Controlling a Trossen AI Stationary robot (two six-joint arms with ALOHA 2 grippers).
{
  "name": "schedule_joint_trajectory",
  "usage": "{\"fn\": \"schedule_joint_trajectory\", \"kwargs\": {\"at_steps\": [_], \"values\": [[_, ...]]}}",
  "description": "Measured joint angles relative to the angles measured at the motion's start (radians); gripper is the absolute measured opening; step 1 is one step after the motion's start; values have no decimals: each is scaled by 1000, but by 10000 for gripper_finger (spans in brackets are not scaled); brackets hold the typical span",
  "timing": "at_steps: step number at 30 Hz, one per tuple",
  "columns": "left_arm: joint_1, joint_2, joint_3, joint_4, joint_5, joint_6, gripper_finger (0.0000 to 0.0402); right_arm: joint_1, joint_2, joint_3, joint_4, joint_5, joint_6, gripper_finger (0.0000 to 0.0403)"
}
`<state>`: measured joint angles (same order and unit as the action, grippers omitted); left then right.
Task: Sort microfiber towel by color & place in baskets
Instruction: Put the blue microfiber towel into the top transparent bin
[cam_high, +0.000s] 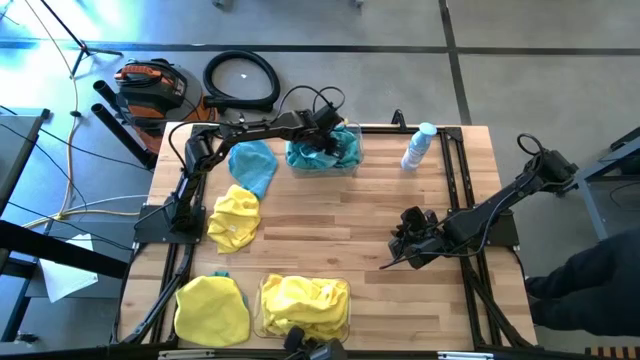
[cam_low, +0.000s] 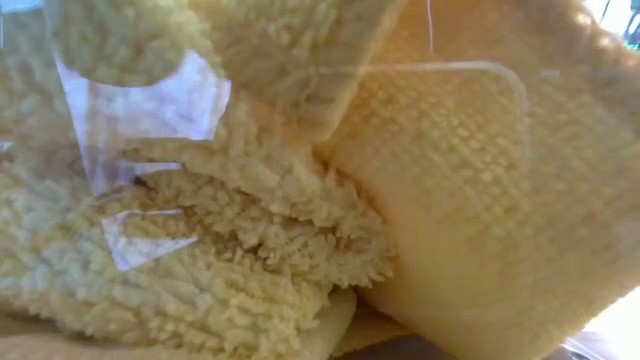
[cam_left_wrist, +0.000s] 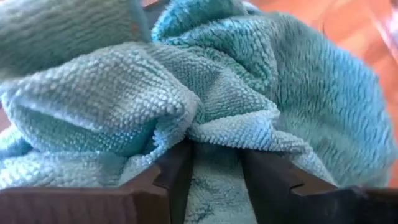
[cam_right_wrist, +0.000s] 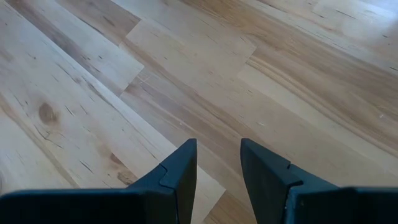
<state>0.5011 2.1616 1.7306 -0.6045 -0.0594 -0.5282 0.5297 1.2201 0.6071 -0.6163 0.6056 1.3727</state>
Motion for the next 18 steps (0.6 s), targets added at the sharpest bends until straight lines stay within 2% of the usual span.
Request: {"fn": "schedule_joint_trajectory", "kwargs": {"at_steps": [10,18], "values": [[-18,0,0,-14,-9,-229,136,0,0,0,0,-15,0,118],[-45,-21,-2,-42,-32,-248,136,1,0,0,0,-15,-3,118]]}}
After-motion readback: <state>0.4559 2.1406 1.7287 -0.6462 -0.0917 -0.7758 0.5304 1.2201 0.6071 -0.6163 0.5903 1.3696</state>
